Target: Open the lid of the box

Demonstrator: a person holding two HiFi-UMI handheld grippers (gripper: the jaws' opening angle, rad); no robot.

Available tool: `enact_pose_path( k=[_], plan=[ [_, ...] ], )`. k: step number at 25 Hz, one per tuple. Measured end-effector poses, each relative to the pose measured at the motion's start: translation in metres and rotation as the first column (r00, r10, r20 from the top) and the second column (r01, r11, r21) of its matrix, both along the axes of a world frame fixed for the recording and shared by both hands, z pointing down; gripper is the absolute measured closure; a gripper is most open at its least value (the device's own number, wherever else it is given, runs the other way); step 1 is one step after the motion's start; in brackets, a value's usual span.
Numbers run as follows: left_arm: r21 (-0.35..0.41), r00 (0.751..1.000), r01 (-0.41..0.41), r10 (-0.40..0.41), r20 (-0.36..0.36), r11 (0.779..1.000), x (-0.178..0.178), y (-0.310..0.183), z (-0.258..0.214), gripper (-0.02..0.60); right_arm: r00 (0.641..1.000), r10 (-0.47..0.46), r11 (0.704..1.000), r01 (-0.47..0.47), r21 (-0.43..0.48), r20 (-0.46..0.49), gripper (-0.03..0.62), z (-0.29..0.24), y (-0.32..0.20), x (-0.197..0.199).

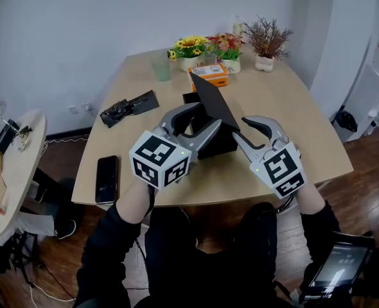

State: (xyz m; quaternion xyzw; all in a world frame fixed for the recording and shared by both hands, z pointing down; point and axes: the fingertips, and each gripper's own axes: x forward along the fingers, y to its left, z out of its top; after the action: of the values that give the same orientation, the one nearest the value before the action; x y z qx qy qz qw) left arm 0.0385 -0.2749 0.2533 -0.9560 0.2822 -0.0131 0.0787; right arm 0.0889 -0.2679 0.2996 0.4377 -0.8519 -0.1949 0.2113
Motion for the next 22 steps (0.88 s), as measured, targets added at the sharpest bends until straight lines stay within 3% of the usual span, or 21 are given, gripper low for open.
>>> enact_pose_path(
  k=[2,5,8,9,11,12,14,16,17,18,21,22],
  plan=[
    [-0.021,0.998,-0.039,0.037,-0.058,0.999,0.012,-0.002,-0.016,0.385,0.998,0.037,0.997,-0.033,0.074,-0.053,0.452,-0.003,-0.005,-0.009],
    [-0.039,0.993,-0.085,0.082,-0.079,0.996,0.032,-0.005,-0.031,0.39,0.98,0.162,0.976,-0.141,0.168,-0.119,0.45,-0.003,-0.023,-0.009],
    [-0.039,0.995,-0.078,0.076,-0.06,0.996,0.032,-0.003,-0.031,0.4,0.975,0.215,0.971,-0.208,0.119,-0.05,0.532,-0.001,-0.032,0.002],
    [-0.013,0.998,-0.056,0.055,-0.025,0.998,0.026,0.001,-0.026,0.405,0.978,0.208,0.975,-0.208,0.072,0.015,0.558,0.001,-0.032,0.005],
    [0.087,0.992,0.002,-0.013,0.128,0.996,0.012,0.009,-0.005,0.423,0.971,0.201,0.979,-0.204,0.01,0.125,0.565,0.0,-0.032,0.011],
    [0.149,0.972,0.012,-0.047,0.232,0.989,0.008,0.013,0.01,0.425,0.964,0.205,0.979,-0.205,-0.014,0.172,0.568,-0.001,-0.033,0.015],
    [0.237,0.897,-0.014,-0.092,0.431,0.971,0.011,0.021,0.042,0.425,0.929,0.221,0.975,-0.199,-0.101,0.297,0.569,-0.004,-0.036,0.026],
    [0.281,0.806,-0.037,-0.137,0.575,0.959,0.017,0.02,0.069,0.425,0.849,0.256,0.96,-0.168,-0.224,0.462,0.569,-0.007,-0.04,0.04],
    [0.295,0.771,-0.038,-0.16,0.617,0.955,0.018,0.017,0.079,0.427,0.79,0.28,0.948,-0.138,-0.287,0.545,0.569,-0.006,-0.042,0.047],
    [0.298,0.751,-0.036,-0.171,0.638,0.954,0.019,0.016,0.086,0.441,0.723,0.305,0.933,-0.097,-0.346,0.62,0.568,-0.005,-0.045,0.053],
    [0.271,0.76,-0.028,-0.156,0.631,0.962,0.02,0.019,0.093,0.537,0.52,0.381,0.874,0.067,-0.481,0.765,0.565,0.004,-0.05,0.066],
    [0.27,0.767,-0.028,-0.152,0.623,0.963,0.019,0.02,0.093,0.537,0.465,0.406,0.853,0.116,-0.509,0.786,0.561,0.007,-0.051,0.069]
  ],
)
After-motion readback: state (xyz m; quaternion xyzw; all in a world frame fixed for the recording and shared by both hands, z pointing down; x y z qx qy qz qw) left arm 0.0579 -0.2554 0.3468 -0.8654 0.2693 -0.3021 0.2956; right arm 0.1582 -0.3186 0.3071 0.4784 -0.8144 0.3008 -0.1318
